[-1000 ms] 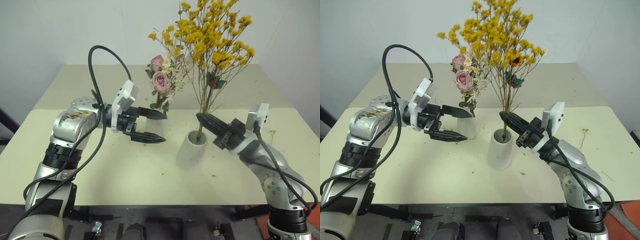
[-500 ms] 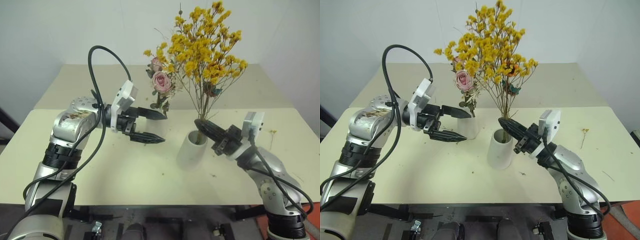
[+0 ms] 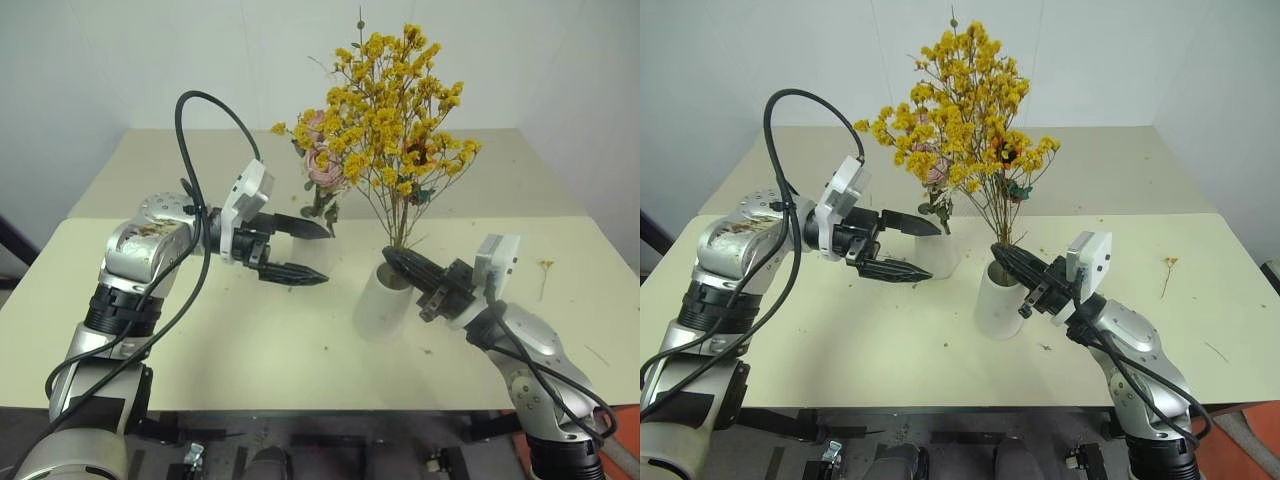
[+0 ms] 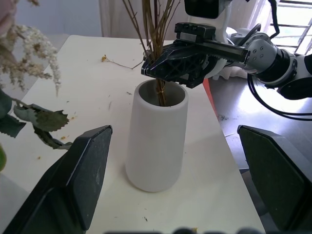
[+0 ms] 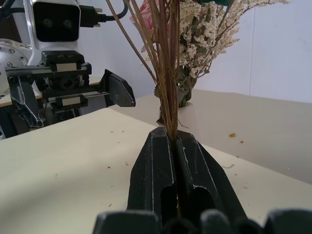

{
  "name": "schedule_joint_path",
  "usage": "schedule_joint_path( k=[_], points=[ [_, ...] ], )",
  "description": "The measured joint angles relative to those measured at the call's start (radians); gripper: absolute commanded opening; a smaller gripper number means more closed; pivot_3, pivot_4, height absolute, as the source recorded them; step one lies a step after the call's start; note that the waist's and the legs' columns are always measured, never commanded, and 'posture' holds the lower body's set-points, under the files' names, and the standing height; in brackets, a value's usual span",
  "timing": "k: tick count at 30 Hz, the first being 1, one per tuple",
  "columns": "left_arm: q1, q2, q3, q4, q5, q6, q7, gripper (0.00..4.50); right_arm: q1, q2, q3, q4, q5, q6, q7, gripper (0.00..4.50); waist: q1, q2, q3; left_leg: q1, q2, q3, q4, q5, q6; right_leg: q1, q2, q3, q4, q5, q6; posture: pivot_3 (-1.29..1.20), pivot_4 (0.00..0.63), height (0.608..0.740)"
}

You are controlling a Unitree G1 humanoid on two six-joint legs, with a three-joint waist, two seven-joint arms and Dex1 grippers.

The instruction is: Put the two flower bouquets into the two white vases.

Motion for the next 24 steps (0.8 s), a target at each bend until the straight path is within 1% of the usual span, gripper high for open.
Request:
schedule_joint_path(
  k=[1,4,5,9,15,19,21,24],
  points=[
    [0.000,0.000,0.000,0.000,0.000,0.000,0.000,4.50,0.000,0.003,0.000,0.000,0.001,-0.001,0.000,0.76,0.000,0.000,0.000,0.000,0.000,0.000,0.000,0.000,0.000,0.000,0.000,0.000,0.000,0.000,0.000,0.00,0.150,0.740],
    [0.000,0.000,0.000,0.000,0.001,0.000,-0.001,4.50,0.003,0.005,-0.001,0.000,0.004,-0.003,0.001,1.78,0.000,0.000,0.000,0.000,0.000,0.000,0.000,0.000,0.000,0.000,0.000,0.000,0.000,0.000,0.000,0.00,0.150,0.740],
    [0.000,0.000,0.000,0.000,0.001,0.000,-0.001,4.50,0.004,0.005,-0.002,0.000,0.006,-0.004,0.001,2.01,0.000,0.000,0.000,0.000,0.000,0.000,0.000,0.000,0.000,0.000,0.000,0.000,0.000,0.000,0.000,0.00,0.150,0.740],
    [0.000,0.000,0.000,0.001,0.001,0.000,-0.001,4.50,0.017,0.004,-0.009,-0.008,0.014,-0.005,0.003,3.26,0.000,0.000,0.000,0.000,0.000,0.000,0.000,0.000,0.000,0.000,0.000,0.000,0.000,0.000,0.000,0.00,0.150,0.740],
    [0.000,0.000,0.000,0.001,0.001,-0.002,-0.001,4.50,0.056,-0.029,-0.052,-0.024,0.025,-0.005,0.017,3.26,0.000,0.000,0.000,0.000,0.000,0.000,0.000,0.000,0.000,0.000,0.000,0.000,0.000,0.000,0.000,0.00,0.150,0.740],
    [0.000,0.000,0.000,0.002,0.001,-0.005,0.000,4.50,0.090,-0.059,-0.095,-0.044,0.058,-0.004,0.028,3.26,0.001,0.000,0.000,0.000,0.000,0.000,0.000,0.000,0.000,0.000,0.000,0.000,0.000,0.000,0.000,0.00,0.150,0.740],
    [-0.001,0.001,0.000,0.002,0.001,-0.010,0.000,4.50,0.111,-0.091,-0.128,-0.054,0.078,0.001,0.036,3.26,0.001,0.000,0.000,0.000,0.000,0.000,0.000,0.000,0.000,0.000,0.000,0.000,0.000,0.000,0.000,0.00,0.150,0.740],
    [-0.001,0.008,0.001,0.002,0.001,-0.015,-0.001,4.50,0.162,-0.184,-0.194,-0.068,0.123,0.031,0.076,3.26,0.002,0.000,0.000,0.000,0.000,0.000,0.000,0.000,0.000,0.001,0.000,0.000,-0.001,0.000,0.000,0.00,0.150,0.740]
  ],
)
